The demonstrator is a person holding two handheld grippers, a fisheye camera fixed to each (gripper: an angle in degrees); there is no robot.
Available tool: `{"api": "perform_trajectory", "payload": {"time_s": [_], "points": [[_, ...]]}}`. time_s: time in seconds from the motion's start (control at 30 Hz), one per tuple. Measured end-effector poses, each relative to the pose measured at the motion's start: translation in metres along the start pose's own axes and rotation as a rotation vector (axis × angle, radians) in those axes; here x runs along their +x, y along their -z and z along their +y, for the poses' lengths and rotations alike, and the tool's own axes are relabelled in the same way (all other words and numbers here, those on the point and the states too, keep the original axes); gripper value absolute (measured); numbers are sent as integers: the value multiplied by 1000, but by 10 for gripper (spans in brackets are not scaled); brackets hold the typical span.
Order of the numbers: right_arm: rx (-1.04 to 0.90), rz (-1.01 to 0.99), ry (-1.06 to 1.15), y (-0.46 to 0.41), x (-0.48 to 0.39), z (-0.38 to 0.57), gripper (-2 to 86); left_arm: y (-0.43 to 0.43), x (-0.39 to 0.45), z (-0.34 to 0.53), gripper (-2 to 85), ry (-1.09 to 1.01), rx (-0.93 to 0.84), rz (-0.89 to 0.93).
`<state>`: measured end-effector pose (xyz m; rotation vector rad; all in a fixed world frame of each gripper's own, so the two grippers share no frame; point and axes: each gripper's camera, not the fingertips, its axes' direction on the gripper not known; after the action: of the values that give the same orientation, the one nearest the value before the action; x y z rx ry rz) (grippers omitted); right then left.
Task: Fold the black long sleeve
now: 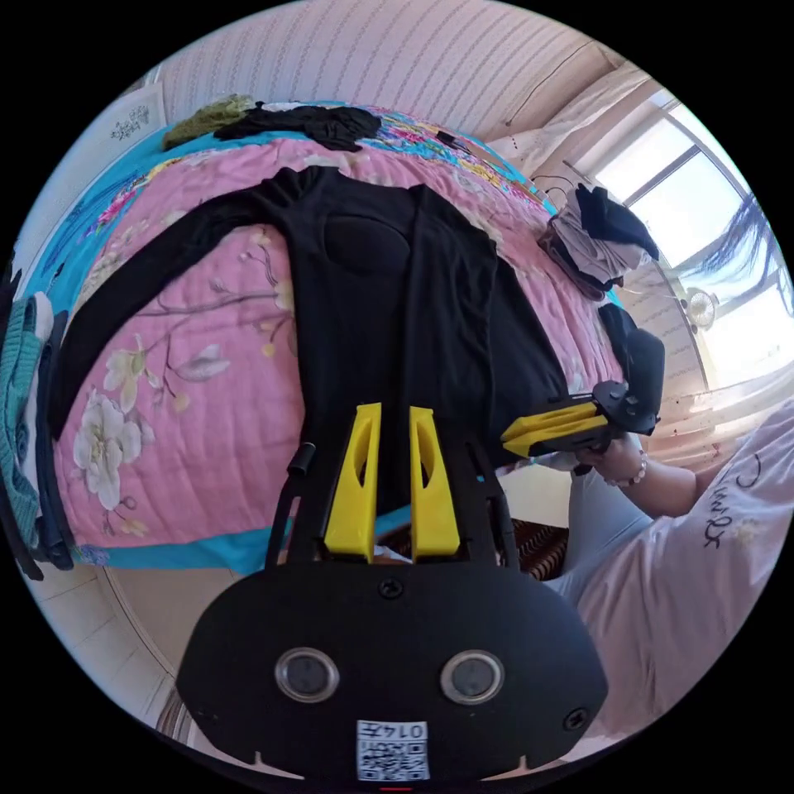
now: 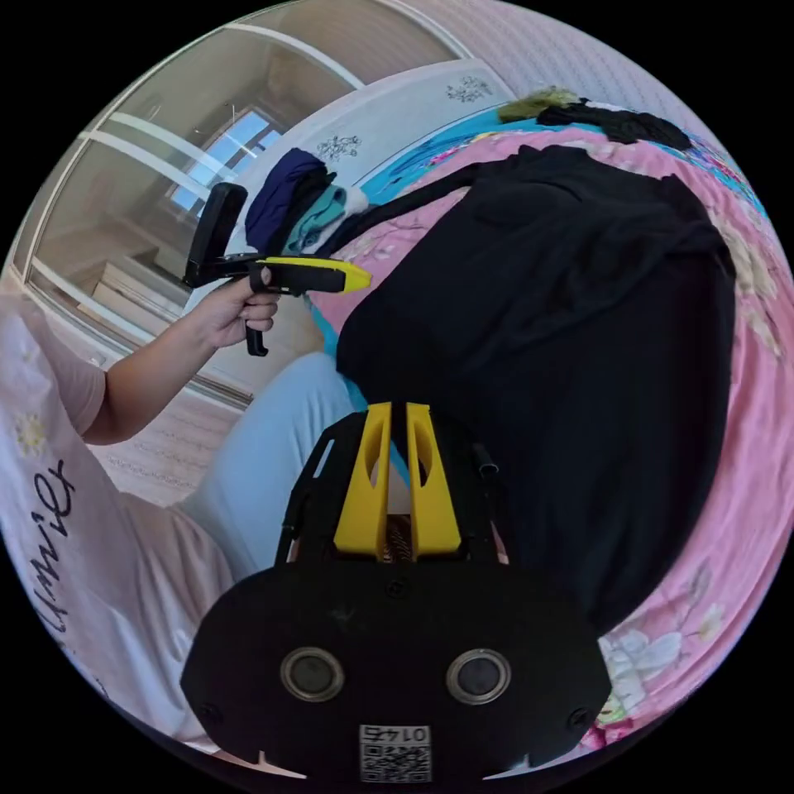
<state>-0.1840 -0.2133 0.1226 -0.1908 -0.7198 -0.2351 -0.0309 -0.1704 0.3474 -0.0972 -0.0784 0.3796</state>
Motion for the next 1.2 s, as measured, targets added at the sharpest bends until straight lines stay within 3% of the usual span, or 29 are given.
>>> {"api": "perform_trajectory", "payload": {"time_s": [0.13, 0.2, 0.3, 0.47, 0.63, 0.73, 0.83, 0.9, 1.0, 1.13, 1.2], "points": [[-91, 54, 100, -46, -23, -15, 7, -10, 15, 14, 42, -86, 1, -105], [-189, 131, 91, -74, -22, -20, 8, -29, 17, 18, 23, -122, -106, -192], [-307, 225, 81, -107, -20, -23, 10, -19, 14, 33, 2, -125, -67, -169], [-295, 123, 98, -102, -33, -40, 54, 35, -20, 80, -6, 55, 120, -248], [-113, 82, 250, -97, -51, -107, 40, 96, -80, 132, -4, 322, 350, -674], [-83, 106, 359, -119, -67, -172, 39, 111, -110, 146, 4, 419, 415, -678], [-35, 41, 356, -142, -76, -233, 43, 114, -160, 156, 42, 551, 435, -552], [-54, -25, 345, -160, -80, -267, 49, 113, -176, 157, 56, 588, 443, -527], [-107, 30, 354, -197, -91, -309, 60, 109, -194, 156, 63, 627, 431, -558], [-104, 59, 257, -238, -85, -345, 77, 96, -211, 162, 62, 720, 386, -605], [-94, 77, 199, -253, -79, -352, 80, 95, -215, 173, 53, 747, 458, -553]]}}
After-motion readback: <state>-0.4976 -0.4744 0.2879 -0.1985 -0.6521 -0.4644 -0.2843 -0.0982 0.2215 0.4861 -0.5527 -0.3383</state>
